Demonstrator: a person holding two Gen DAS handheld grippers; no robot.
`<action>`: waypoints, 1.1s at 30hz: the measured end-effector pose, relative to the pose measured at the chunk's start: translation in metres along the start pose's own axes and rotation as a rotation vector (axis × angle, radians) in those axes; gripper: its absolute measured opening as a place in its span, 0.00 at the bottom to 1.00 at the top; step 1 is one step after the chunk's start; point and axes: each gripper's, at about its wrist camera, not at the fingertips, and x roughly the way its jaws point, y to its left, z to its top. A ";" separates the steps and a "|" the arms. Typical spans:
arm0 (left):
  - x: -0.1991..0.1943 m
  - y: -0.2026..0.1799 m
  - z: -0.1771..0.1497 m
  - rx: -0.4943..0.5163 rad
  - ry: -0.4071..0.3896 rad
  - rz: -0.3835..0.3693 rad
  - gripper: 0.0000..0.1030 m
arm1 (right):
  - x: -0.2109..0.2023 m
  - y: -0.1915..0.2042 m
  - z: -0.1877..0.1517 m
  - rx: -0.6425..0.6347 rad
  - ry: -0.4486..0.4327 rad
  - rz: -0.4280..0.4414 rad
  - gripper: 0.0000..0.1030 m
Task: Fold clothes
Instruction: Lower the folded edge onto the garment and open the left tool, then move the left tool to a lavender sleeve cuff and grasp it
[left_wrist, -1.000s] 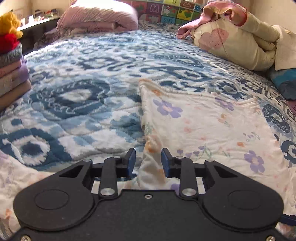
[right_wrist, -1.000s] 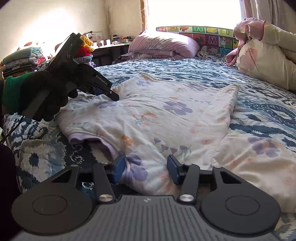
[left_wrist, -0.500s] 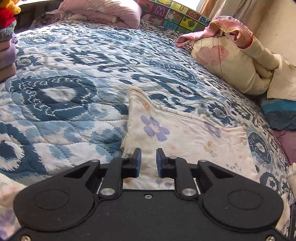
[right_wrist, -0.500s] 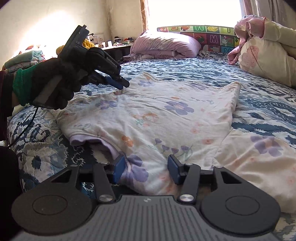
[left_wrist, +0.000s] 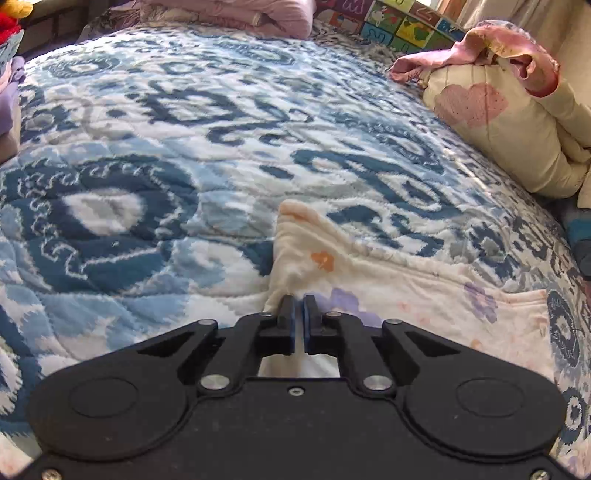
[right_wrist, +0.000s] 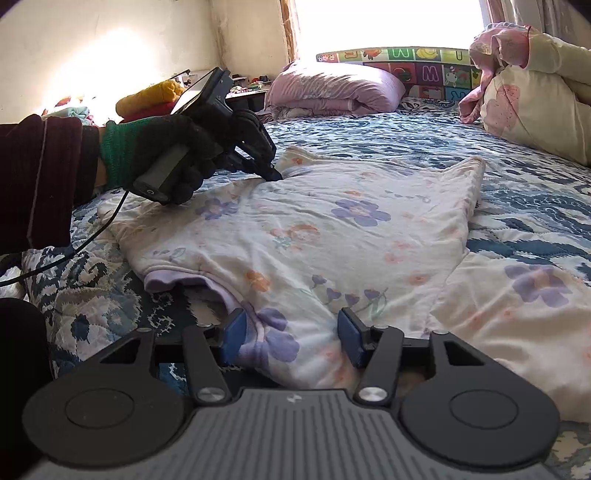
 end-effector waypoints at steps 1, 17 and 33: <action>0.002 -0.003 0.004 0.012 -0.008 0.006 0.04 | 0.000 0.000 0.000 0.002 -0.001 0.001 0.54; -0.001 -0.003 0.006 0.080 -0.079 0.053 0.33 | 0.000 -0.004 0.000 0.025 -0.005 0.038 0.59; -0.073 0.008 -0.050 0.116 -0.109 0.033 0.58 | -0.026 -0.033 0.020 0.170 -0.167 0.017 0.58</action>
